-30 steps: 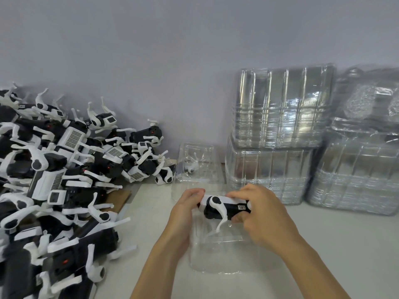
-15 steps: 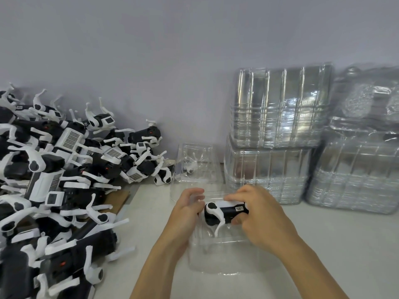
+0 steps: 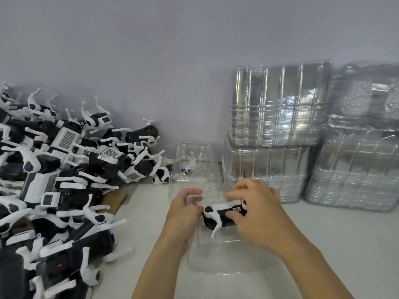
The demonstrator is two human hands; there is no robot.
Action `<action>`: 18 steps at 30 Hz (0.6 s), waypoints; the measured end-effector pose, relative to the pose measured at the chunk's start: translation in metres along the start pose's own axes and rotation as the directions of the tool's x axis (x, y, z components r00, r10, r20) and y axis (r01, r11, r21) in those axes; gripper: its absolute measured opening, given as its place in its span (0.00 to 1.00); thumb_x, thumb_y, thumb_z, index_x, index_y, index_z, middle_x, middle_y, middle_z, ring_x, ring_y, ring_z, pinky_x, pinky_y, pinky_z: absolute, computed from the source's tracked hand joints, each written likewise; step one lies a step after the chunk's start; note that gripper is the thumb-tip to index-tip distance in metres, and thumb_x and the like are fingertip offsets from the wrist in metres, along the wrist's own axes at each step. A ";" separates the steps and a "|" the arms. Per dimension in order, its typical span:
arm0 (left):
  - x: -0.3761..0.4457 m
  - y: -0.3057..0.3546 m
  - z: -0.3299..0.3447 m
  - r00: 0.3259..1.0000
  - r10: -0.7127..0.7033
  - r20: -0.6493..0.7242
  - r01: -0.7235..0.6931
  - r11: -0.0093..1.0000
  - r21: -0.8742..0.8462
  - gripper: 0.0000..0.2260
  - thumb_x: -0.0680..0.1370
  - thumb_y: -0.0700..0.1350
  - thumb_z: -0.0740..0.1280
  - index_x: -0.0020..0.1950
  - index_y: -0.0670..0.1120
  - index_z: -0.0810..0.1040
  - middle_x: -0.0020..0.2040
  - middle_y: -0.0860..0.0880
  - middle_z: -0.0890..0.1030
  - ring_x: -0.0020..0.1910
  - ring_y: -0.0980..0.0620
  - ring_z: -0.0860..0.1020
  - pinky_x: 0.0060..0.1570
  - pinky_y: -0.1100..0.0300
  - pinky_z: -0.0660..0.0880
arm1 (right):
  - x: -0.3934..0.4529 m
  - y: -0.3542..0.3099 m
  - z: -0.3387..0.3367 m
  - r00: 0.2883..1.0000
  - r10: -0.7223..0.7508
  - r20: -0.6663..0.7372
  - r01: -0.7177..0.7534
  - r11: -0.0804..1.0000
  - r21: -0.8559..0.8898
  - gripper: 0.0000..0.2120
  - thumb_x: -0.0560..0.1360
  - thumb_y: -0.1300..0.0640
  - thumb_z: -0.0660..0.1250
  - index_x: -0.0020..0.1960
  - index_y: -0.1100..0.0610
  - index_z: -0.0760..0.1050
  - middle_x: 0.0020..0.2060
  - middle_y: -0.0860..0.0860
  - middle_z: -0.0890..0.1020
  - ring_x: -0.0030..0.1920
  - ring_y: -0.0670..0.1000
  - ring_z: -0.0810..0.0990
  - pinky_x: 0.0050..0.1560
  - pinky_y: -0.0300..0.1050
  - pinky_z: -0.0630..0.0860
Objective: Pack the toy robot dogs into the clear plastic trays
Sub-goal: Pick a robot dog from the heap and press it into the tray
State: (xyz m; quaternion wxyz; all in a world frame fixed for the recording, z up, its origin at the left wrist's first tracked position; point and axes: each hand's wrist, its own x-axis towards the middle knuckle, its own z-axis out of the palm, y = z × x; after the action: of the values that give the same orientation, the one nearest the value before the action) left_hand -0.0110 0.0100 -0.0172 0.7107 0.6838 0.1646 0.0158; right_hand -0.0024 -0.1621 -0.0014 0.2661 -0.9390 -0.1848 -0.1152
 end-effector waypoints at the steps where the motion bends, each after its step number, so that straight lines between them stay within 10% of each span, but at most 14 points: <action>1: 0.000 0.000 0.000 1.000 -0.002 -0.001 0.002 1.000 0.001 0.20 0.74 0.28 0.62 0.54 0.51 0.80 0.56 0.49 0.80 0.45 0.50 0.79 0.40 0.60 0.76 | 0.000 -0.003 -0.001 1.000 -0.003 -0.024 0.005 0.999 0.045 0.17 0.75 0.46 0.72 0.63 0.44 0.79 0.57 0.37 0.73 0.62 0.40 0.67 0.65 0.39 0.51; 8: -0.003 -0.001 -0.001 1.000 0.021 0.017 -0.021 1.000 0.015 0.20 0.74 0.29 0.63 0.54 0.52 0.80 0.56 0.49 0.80 0.54 0.51 0.80 0.49 0.55 0.78 | -0.004 -0.025 0.010 0.999 -0.011 0.035 0.009 0.998 0.062 0.08 0.77 0.44 0.69 0.46 0.47 0.83 0.44 0.41 0.81 0.51 0.45 0.74 0.61 0.49 0.68; 14: -0.004 -0.002 -0.001 0.998 0.044 0.046 -0.045 0.998 0.033 0.18 0.75 0.31 0.66 0.56 0.53 0.79 0.56 0.51 0.80 0.60 0.53 0.78 0.51 0.59 0.76 | -0.005 -0.024 0.010 0.997 0.081 0.001 -0.080 0.989 0.126 0.02 0.72 0.46 0.75 0.44 0.40 0.84 0.40 0.40 0.80 0.43 0.44 0.77 0.42 0.40 0.72; 18: -0.004 -0.002 0.000 0.998 0.060 0.027 -0.061 0.997 0.051 0.17 0.75 0.32 0.67 0.55 0.53 0.79 0.55 0.52 0.80 0.56 0.54 0.79 0.45 0.62 0.73 | -0.003 -0.019 0.006 0.996 0.046 0.074 -0.056 0.989 0.136 0.04 0.74 0.44 0.73 0.47 0.40 0.84 0.42 0.43 0.81 0.47 0.46 0.77 0.50 0.48 0.75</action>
State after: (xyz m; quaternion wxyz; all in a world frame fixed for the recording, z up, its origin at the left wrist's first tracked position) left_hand -0.0153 0.0093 -0.0182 0.6938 0.7069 0.1351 0.0245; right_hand -0.0122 -0.1447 0.0019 0.3264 -0.9264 -0.1774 -0.0620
